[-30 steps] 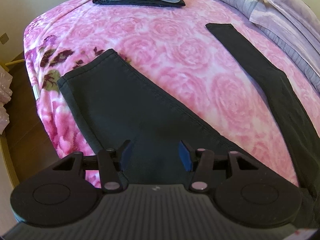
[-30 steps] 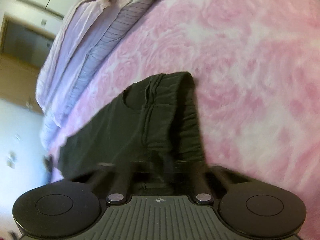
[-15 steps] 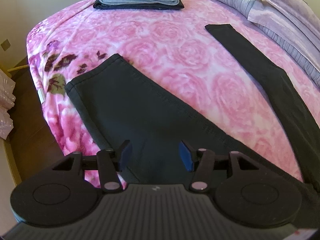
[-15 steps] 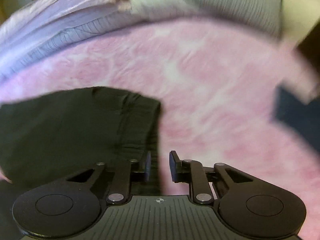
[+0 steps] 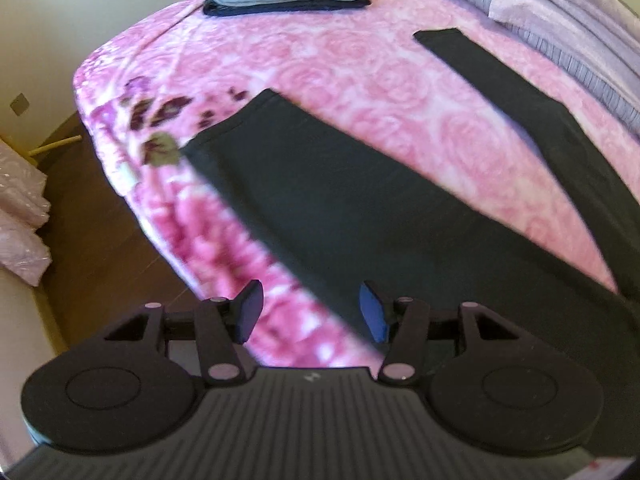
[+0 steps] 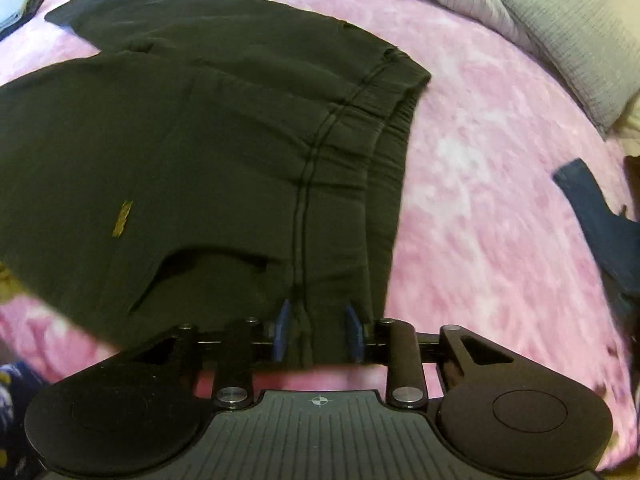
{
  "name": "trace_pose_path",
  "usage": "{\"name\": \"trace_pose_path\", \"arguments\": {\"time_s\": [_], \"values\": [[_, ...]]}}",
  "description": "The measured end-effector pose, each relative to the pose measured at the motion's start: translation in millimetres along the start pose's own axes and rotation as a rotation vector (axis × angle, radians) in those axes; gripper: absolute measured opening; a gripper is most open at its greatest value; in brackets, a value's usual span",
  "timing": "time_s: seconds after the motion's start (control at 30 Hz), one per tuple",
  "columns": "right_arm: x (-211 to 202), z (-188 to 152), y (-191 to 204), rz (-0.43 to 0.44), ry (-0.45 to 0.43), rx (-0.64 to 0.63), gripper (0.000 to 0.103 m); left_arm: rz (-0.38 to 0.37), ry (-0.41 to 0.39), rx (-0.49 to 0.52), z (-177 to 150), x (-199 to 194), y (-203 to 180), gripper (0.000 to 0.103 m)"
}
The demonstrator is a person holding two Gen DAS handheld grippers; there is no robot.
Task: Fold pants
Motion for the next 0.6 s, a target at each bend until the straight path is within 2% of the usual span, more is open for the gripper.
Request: {"name": "trace_pose_path", "arguments": {"time_s": [0.07,0.17,0.2,0.33,0.47,0.6], "values": [[-8,-1,-1,0.008,0.056,0.076,0.030,0.012,0.031,0.029,-7,-8,8,0.050],[-23,5,-1,-0.003,0.156,0.198,0.030,-0.029,0.055,0.067,-8,-25,9,0.053],[-32,7,2,-0.001,0.162,0.229,0.030,-0.045,0.053,0.091,-5,-32,7,0.054],[-77,29,24,0.069,0.115,0.348,0.030,-0.124,0.027,0.224,20,-56,-12,0.060],[-119,55,54,0.112,0.047,0.461,0.031,-0.218,-0.033,0.350,58,-81,-32,0.066],[-161,83,89,0.133,-0.035,0.560,0.039,-0.284,-0.067,0.464,94,-97,-47,0.067]]}}
Point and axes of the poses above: each gripper's, at about its wrist camera, not at the fingertips, and x roughly the way its jaws point, y to its left, z to its top, the point moved 9 cm from there along x, roughly the way its jaws point, and after that the axes turned 1 degree about z, right-handed, at the moved point
